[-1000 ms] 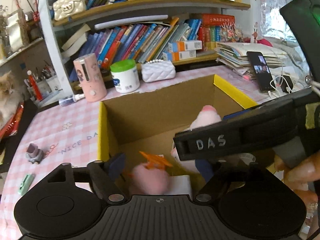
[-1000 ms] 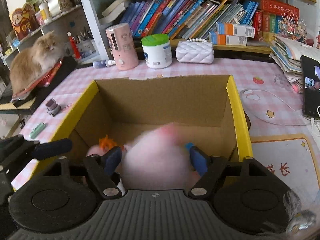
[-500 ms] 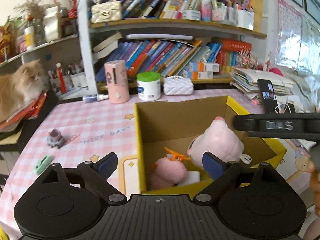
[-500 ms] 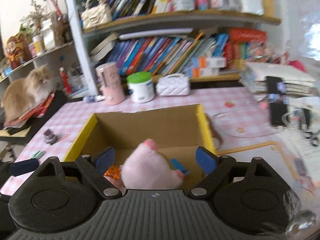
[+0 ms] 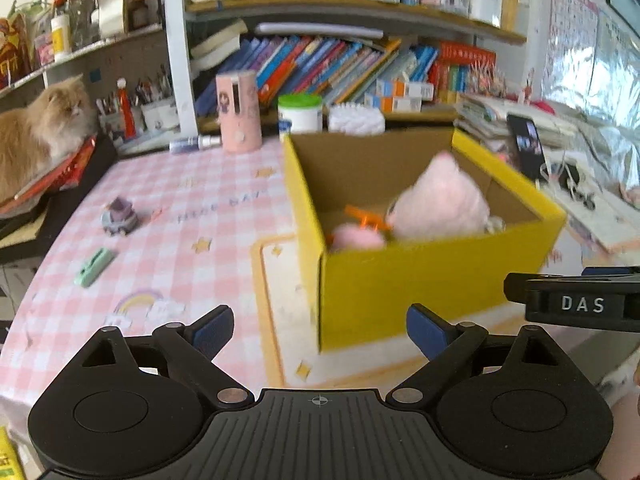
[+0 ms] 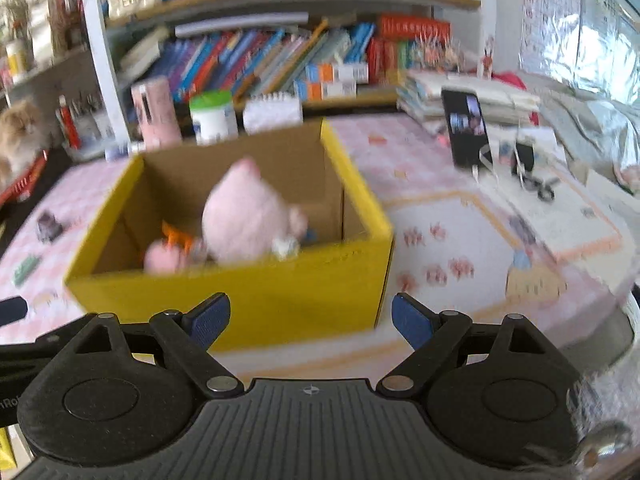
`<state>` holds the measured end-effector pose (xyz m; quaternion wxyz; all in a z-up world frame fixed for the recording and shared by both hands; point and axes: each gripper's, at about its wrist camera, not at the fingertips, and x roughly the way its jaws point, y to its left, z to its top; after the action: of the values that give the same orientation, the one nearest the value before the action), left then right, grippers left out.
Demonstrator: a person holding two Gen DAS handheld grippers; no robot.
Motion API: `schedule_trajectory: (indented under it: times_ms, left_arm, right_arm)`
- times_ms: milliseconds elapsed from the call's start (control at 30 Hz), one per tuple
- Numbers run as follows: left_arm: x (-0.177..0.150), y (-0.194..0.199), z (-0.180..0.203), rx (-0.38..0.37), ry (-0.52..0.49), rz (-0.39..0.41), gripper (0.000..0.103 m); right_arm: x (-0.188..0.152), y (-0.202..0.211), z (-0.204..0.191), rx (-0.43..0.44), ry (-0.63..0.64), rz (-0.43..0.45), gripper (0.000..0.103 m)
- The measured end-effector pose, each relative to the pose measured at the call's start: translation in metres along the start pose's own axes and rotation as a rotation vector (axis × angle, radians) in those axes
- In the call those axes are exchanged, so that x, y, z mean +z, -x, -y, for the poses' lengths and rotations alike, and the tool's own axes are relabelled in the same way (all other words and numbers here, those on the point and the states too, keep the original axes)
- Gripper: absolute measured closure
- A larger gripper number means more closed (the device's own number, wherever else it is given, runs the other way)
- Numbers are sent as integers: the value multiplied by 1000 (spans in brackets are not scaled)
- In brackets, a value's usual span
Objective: Organize objects
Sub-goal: 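Withdraw both tools from the box toward the toy car and green eraser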
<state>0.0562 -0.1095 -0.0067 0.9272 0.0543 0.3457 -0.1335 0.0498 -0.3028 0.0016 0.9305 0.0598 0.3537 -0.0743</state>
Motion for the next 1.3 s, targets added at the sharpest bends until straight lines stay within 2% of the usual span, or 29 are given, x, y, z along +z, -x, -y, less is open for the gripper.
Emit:
schedule_trajectory:
  times_ms: [167, 767, 1300]
  left_arm:
    - [-17, 13, -22, 11, 13, -35, 8]
    - [-72, 66, -112, 113, 128, -84, 7]
    - [-91, 98, -170, 173, 175, -40, 7]
  right_arm:
    - [-22, 6, -26, 1, 18, -65, 16]
    - [-73, 39, -126, 110, 121, -121, 15]
    - [-86, 59, -193, 186, 173, -80, 15]
